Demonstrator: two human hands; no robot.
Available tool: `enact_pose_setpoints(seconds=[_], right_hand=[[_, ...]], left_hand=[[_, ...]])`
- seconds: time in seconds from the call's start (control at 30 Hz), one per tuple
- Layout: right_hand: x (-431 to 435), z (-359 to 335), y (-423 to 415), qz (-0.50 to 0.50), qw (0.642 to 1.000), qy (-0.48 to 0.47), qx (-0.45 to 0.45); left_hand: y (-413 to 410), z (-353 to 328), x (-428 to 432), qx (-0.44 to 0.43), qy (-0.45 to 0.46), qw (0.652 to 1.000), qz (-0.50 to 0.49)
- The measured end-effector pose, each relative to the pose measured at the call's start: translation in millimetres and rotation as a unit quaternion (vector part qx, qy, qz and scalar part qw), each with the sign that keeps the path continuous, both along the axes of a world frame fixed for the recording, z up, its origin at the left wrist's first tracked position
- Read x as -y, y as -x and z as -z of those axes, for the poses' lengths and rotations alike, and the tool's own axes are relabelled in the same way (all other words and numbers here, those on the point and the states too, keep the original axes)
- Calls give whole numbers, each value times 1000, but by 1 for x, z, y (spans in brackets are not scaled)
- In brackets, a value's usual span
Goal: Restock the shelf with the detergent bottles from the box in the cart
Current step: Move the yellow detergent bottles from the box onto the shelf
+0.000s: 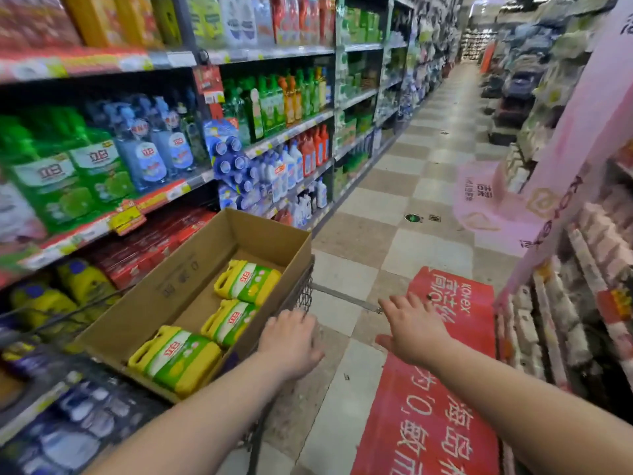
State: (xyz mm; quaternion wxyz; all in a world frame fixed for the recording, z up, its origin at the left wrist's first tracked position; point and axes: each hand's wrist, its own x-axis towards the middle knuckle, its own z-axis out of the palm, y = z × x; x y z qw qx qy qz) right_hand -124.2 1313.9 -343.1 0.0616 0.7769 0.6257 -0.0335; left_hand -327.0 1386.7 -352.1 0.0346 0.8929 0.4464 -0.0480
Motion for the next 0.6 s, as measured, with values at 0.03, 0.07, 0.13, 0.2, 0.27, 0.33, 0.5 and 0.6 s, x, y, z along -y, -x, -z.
enact_pose_setpoints(seconds=[0.03,0.07,0.13,0.2,0.27,0.33,0.5,0.6], right_hand=[[-14,4,1,-20,1000,6,-5],[-29,7,3,-42,999,10,-10],[-60,11,12,-85,996,11,-16],[-92,14,22,-122,992,14,-24],[-120,20,33,-152,988,22,-26],[-149,28,39,-178,983,32,-20],[-239,32,43,-196,979,52,-4],[-293,33,49,-198,979,57,-6]], left_hand=[[6,4,-6,-4,5,1000,-21],[13,8,-14,-8,8,999,-45],[29,13,-34,-7,12,995,-96],[45,18,-54,-5,18,990,-137],[57,26,-74,-15,23,986,-166],[65,38,-98,-23,26,982,-185],[78,55,-172,2,43,974,-222],[89,60,-214,17,57,967,-248]])
